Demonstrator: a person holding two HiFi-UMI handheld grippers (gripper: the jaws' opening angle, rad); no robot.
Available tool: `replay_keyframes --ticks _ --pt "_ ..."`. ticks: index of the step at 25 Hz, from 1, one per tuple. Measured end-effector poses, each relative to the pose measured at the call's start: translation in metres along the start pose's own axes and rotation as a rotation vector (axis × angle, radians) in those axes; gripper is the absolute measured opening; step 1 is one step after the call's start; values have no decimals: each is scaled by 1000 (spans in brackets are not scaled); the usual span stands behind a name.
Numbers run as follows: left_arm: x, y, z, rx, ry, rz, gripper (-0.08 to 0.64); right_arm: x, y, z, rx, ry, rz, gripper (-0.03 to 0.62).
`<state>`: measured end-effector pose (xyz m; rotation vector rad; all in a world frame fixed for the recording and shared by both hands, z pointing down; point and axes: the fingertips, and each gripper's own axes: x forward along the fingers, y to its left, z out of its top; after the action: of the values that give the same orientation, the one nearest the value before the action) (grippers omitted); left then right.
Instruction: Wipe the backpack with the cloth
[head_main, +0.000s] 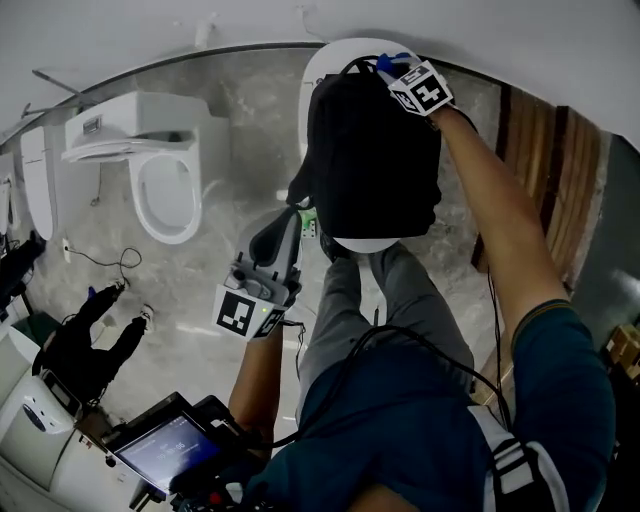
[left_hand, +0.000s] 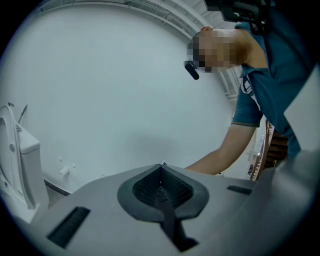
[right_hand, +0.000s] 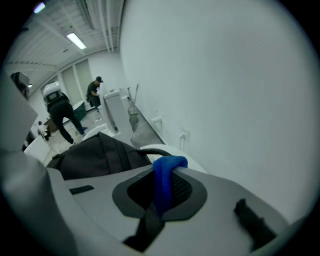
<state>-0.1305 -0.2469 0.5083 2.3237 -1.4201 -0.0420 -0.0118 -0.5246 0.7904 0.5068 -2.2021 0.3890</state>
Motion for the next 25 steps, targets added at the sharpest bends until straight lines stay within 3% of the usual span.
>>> replay_keyframes --ticks 6,8,10,12,16,19,23,25 --pt "-10 4 -2 -7 -6 28 3 50 119 69 -230 13 291 23" --pt "-13 7 -1 -8 -10 36 3 59 162 79 -386 75 354 23" --pt "-17 7 -1 -15 -16 37 3 65 193 73 -657 190 356 23" --pt "-19 7 -2 -18 -22 38 3 65 219 68 -839 254 374 23" --pt "-24 9 -5 -19 -26 50 3 49 288 29 -967 366 531 23" --pt "-28 9 -3 -21 -29 51 3 39 335 -35 -1172 498 553 23" --pt "-33 12 -1 -17 -29 49 3 15 410 -94 -1170 487 562 23" --pt "-34 11 0 -17 -34 41 3 0 438 -106 -1056 426 538 23"
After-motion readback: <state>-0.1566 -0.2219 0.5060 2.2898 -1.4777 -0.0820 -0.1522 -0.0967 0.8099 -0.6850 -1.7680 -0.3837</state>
